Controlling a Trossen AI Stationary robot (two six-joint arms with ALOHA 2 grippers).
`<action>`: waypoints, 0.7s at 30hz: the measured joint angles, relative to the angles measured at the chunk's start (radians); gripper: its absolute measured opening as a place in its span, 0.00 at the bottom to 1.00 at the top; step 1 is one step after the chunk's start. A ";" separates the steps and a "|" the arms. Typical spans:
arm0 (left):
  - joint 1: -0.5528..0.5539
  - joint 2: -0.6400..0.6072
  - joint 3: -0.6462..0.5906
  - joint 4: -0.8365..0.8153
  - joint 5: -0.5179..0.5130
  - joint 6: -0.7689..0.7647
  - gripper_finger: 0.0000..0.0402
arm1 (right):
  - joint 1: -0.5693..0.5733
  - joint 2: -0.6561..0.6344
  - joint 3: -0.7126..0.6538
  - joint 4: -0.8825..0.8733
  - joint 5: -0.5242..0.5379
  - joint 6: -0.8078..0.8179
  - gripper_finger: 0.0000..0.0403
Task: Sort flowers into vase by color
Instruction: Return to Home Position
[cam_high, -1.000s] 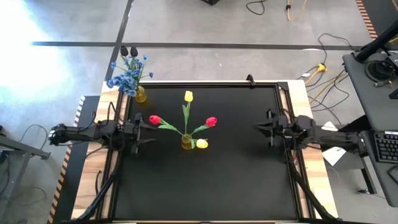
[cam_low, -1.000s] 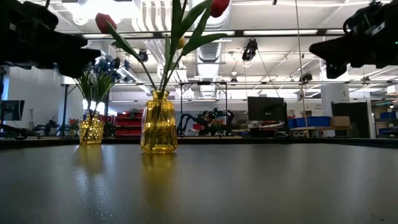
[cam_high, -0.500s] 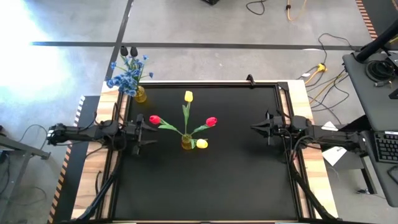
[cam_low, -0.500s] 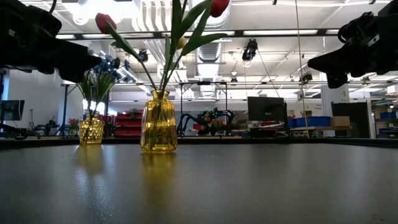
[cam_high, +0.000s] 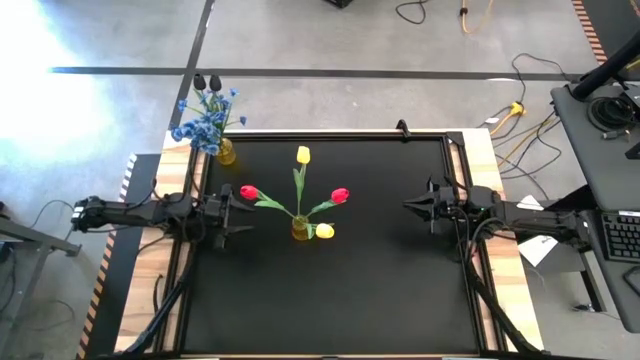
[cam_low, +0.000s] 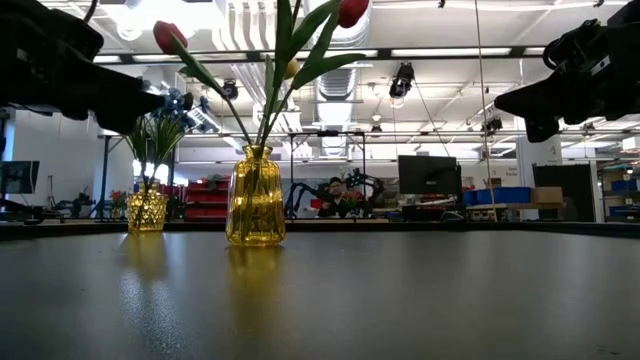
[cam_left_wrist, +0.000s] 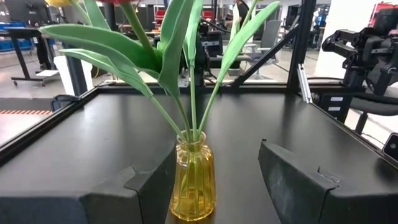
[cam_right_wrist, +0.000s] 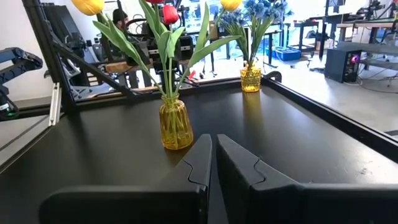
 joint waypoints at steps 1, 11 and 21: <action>0.000 0.003 0.000 0.000 0.000 0.000 0.53 | 0.000 0.000 0.000 0.000 0.000 0.001 0.04; 0.000 0.034 0.000 0.001 0.000 0.000 0.53 | 0.099 -0.018 0.000 -0.007 0.024 -0.001 0.04; 0.000 0.064 0.000 0.001 0.001 0.000 0.53 | 0.099 -0.013 0.000 -0.006 0.028 -0.001 0.04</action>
